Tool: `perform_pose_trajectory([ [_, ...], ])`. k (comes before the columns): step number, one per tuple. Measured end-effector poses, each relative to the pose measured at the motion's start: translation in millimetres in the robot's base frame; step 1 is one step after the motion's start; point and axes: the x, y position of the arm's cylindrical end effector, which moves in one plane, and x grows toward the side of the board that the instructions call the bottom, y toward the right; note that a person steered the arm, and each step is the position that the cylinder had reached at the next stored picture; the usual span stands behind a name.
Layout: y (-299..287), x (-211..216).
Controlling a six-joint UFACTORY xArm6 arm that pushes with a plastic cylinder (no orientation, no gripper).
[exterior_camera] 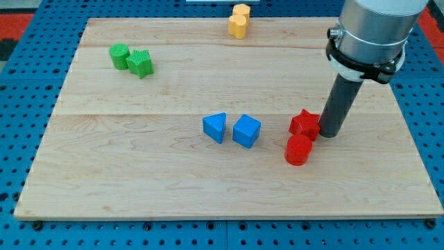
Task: Place the red blocks to the top right of the blue cube
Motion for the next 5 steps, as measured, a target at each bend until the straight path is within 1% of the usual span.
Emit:
perform_pose_trajectory([
  [1, 17, 53],
  [2, -22, 109],
  [3, -46, 69],
  [4, -43, 21],
  [5, -43, -18],
])
